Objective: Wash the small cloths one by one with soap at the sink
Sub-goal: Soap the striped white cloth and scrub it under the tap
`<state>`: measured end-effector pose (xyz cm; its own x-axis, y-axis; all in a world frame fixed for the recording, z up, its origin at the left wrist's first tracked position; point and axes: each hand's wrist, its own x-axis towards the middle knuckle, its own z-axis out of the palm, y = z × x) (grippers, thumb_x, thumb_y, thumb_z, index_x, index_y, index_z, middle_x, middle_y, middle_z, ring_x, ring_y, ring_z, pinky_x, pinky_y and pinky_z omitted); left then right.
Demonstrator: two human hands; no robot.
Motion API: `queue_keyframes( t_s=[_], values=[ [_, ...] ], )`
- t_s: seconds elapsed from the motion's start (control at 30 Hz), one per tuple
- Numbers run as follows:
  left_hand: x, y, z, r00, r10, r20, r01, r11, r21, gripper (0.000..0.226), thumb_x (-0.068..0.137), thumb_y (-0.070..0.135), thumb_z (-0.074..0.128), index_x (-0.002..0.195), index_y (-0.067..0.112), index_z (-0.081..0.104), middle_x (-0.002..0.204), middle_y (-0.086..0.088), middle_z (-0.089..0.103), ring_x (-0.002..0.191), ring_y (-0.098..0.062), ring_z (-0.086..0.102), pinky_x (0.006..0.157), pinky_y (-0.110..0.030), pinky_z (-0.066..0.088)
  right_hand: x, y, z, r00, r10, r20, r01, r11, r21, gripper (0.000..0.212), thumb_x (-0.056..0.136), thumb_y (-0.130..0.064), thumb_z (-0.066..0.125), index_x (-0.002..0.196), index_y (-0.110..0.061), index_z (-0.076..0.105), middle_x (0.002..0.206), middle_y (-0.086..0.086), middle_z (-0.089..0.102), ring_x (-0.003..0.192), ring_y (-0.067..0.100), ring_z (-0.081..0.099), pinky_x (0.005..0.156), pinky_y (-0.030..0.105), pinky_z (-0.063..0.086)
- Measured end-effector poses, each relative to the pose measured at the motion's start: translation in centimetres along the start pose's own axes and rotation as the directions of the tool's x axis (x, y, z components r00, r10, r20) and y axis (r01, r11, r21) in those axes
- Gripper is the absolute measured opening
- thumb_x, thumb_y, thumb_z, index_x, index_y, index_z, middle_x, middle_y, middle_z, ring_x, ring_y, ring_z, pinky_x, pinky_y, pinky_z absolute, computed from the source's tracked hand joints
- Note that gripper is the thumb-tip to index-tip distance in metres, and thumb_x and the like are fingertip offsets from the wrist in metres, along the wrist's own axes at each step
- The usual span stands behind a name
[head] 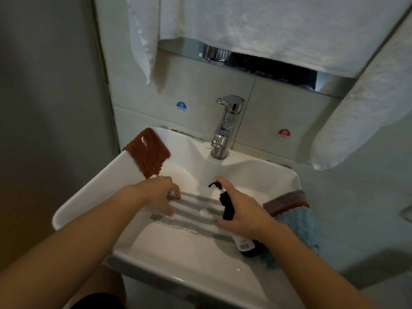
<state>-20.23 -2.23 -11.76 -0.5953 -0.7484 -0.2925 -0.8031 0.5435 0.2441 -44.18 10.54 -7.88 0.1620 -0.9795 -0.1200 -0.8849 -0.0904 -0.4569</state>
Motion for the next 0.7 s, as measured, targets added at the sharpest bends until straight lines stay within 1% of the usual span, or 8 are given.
queue_keyframes(
  t_s=[0.1,0.2,0.27,0.4,0.5,0.57,0.63,0.7],
  values=[
    [0.13,-0.14,0.07,1.0,-0.006,-0.003,0.006,1.0,-0.009,0.053,0.075,0.045,0.08,0.124,0.038,0.06,0.11,0.007,0.049,0.1,-0.015,0.049,0.087,-0.03,0.046,0.0,-0.26,0.31,0.999,-0.004,0.05,0.005,1.0,-0.019,0.092,0.081,-0.028,0.069,0.144,-0.052,0.007,0.09,-0.006,0.055,0.072,0.013,0.055,0.059,0.026,0.045],
    [0.26,-0.16,0.09,1.0,-0.005,-0.005,0.005,1.0,-0.005,0.053,0.075,0.045,0.08,0.123,0.038,0.06,0.109,0.008,0.049,0.099,-0.015,0.049,0.087,-0.029,0.046,0.25,-0.17,0.58,0.998,-0.004,0.069,0.006,0.999,-0.039,0.081,0.079,-0.025,0.069,0.138,-0.046,0.017,0.079,-0.003,0.054,0.062,0.016,0.053,0.053,0.029,0.043],
    [0.3,-0.14,0.14,1.0,-0.005,0.0,0.005,1.0,-0.007,0.052,0.075,0.045,0.08,0.123,0.038,0.06,0.109,0.008,0.049,0.1,-0.015,0.049,0.086,-0.029,0.045,0.42,-0.16,0.67,0.997,0.005,0.077,0.001,0.997,-0.082,0.074,0.078,-0.025,0.069,0.132,-0.043,0.022,0.082,-0.002,0.056,0.063,0.018,0.055,0.053,0.031,0.046],
    [0.38,-0.25,0.25,1.0,-0.006,0.0,0.006,1.0,-0.011,0.053,0.074,0.046,0.08,0.123,0.039,0.06,0.107,0.009,0.049,0.098,-0.014,0.049,0.087,-0.03,0.046,0.39,0.08,0.92,0.999,0.018,0.029,-0.014,0.993,-0.118,0.07,0.077,-0.027,0.068,0.128,-0.042,0.023,0.098,0.003,0.062,0.072,0.023,0.061,0.064,0.042,0.056],
    [0.39,-0.31,0.32,1.0,-0.004,-0.002,0.004,1.0,-0.011,0.053,0.074,0.046,0.08,0.122,0.04,0.06,0.107,0.01,0.049,0.098,-0.014,0.049,0.086,-0.029,0.046,0.31,0.44,0.71,0.999,0.025,-0.03,-0.026,0.999,-0.046,0.086,0.076,-0.027,0.068,0.141,-0.048,0.015,0.107,-0.009,0.055,0.082,0.02,0.06,0.066,0.033,0.05],
    [0.34,-0.29,0.31,1.0,-0.001,-0.006,0.001,1.0,-0.007,0.052,0.075,0.046,0.08,0.122,0.04,0.06,0.107,0.01,0.049,0.098,-0.013,0.05,0.085,-0.029,0.046,0.3,0.53,0.6,0.999,0.023,-0.045,-0.024,0.999,-0.024,0.09,0.076,-0.026,0.068,0.145,-0.048,0.013,0.109,-0.011,0.05,0.088,0.019,0.058,0.068,0.028,0.044],
    [0.34,-0.26,0.32,1.0,-0.002,-0.009,0.002,1.0,-0.008,0.052,0.075,0.046,0.08,0.123,0.039,0.06,0.108,0.009,0.049,0.099,-0.014,0.05,0.086,-0.029,0.046,0.31,0.44,0.67,0.999,0.009,-0.037,-0.01,1.0,-0.028,0.089,0.077,-0.026,0.067,0.145,-0.048,0.014,0.112,-0.009,0.053,0.088,0.018,0.057,0.068,0.028,0.045],
    [0.33,-0.25,0.36,1.0,-0.005,-0.009,0.005,1.0,-0.003,0.052,0.075,0.046,0.079,0.123,0.039,0.06,0.109,0.008,0.049,0.098,-0.014,0.049,0.086,-0.03,0.046,0.39,0.22,0.79,1.0,-0.008,-0.023,0.007,0.999,-0.035,0.084,0.076,-0.025,0.067,0.141,-0.047,0.018,0.108,-0.002,0.059,0.084,0.021,0.059,0.067,0.034,0.051]
  ],
)
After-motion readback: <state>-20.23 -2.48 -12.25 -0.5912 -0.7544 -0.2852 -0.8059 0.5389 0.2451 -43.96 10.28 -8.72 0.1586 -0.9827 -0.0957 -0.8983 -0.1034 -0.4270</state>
